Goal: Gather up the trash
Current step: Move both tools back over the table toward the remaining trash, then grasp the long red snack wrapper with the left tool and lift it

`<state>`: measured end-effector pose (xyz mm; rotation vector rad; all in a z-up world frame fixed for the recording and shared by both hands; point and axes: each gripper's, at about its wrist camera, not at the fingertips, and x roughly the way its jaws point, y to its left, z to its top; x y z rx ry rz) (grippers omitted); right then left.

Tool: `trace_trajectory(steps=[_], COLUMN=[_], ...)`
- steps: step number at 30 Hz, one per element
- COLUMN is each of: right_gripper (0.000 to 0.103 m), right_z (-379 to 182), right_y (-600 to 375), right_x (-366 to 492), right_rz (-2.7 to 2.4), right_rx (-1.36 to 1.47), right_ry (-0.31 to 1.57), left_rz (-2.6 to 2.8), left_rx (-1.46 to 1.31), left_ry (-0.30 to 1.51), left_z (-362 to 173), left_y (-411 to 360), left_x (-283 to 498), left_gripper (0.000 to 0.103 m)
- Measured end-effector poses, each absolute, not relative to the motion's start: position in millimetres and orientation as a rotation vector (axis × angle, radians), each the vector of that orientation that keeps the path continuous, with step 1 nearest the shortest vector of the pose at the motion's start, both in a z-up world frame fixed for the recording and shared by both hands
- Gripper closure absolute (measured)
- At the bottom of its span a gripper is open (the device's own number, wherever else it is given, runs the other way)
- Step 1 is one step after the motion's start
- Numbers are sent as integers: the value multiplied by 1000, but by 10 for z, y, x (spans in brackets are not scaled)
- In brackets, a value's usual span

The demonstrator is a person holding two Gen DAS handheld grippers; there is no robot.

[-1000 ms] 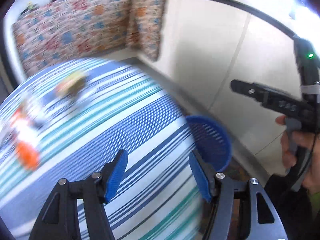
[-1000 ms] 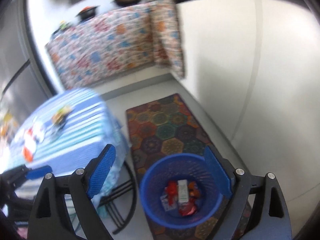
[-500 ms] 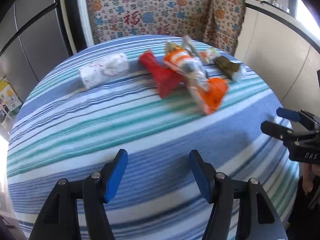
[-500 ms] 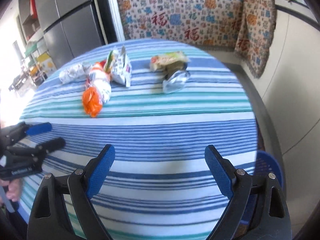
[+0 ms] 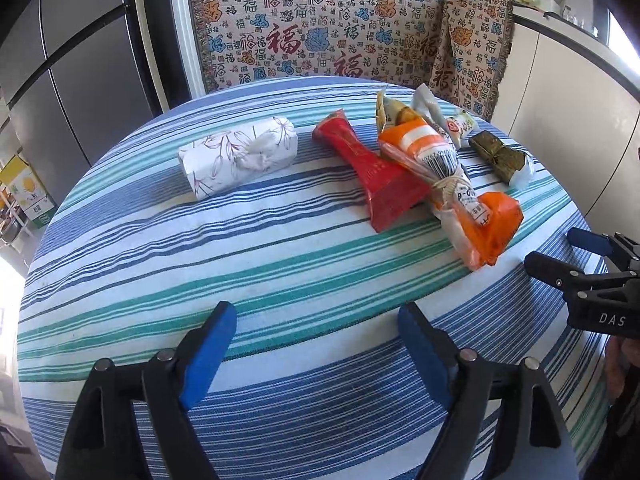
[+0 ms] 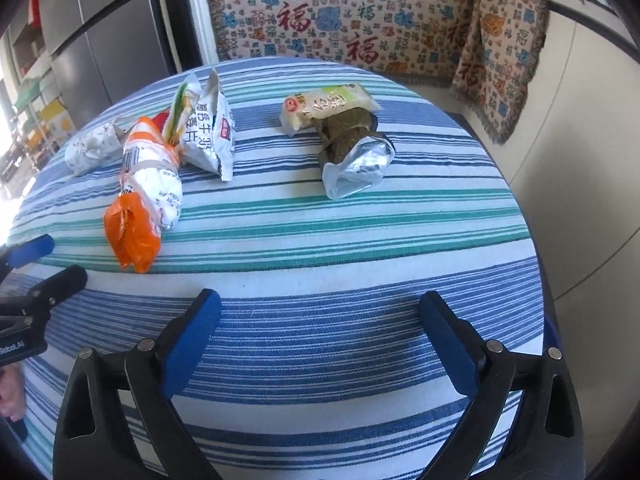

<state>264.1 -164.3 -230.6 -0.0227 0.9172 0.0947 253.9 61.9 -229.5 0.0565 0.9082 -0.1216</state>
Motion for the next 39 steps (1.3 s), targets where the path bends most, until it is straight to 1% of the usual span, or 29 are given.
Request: trace_trajectory(steps=[4, 6, 13, 19, 22, 26, 27, 28, 29, 30, 34, 39], right_gripper=[2, 1, 0, 1, 1, 1, 1, 1, 1, 1, 1, 1], right_z=[-2308, -2312, -2311, -2313, -2314, -2314, -2315, -2315, -2315, -2316, -2316, -2316], right_y=[-1622, -1615, -1616, -1626, -1630, -1632, -1630, -1633, -1635, -1639, -1640, -1641], right_x=[2661, 2650, 2650, 2647, 2640, 2639, 2641, 2640, 2639, 2633, 2632, 2631], right_rz=[86, 83, 83, 83, 83, 84, 83, 83, 83, 83, 84, 84], right_rx=[-26, -23, -22, -23, -22, -22, -23, -23, -22, -22, -22, -23], right_ry=[919, 922, 922, 922, 922, 921, 922, 922, 921, 921, 921, 921], left_rz=[-138, -156, -183, -283, -300, -299, -297, -293, -304, -317, -326, -349], left_rx=[65, 71, 65, -113, -72, -35, -36, -32, -28, -28, 5, 29], left_ry=[908, 908, 906, 861, 843, 846, 845, 844, 853, 865, 859, 888], left_z=[-2294, -2288, -2267, -2115, -2057, -2111, -2118, -2129, -2143, -2164, -2146, -2097], left_y=[607, 630, 670, 654, 490, 331, 338, 329, 315, 313, 332, 552], left_x=[2567, 2585, 2686, 2749, 2861, 3115, 3166, 3218, 3266, 3289, 3182, 2704], left_gripper=[16, 16, 17, 17, 17, 18, 21, 34, 43, 68, 71, 71])
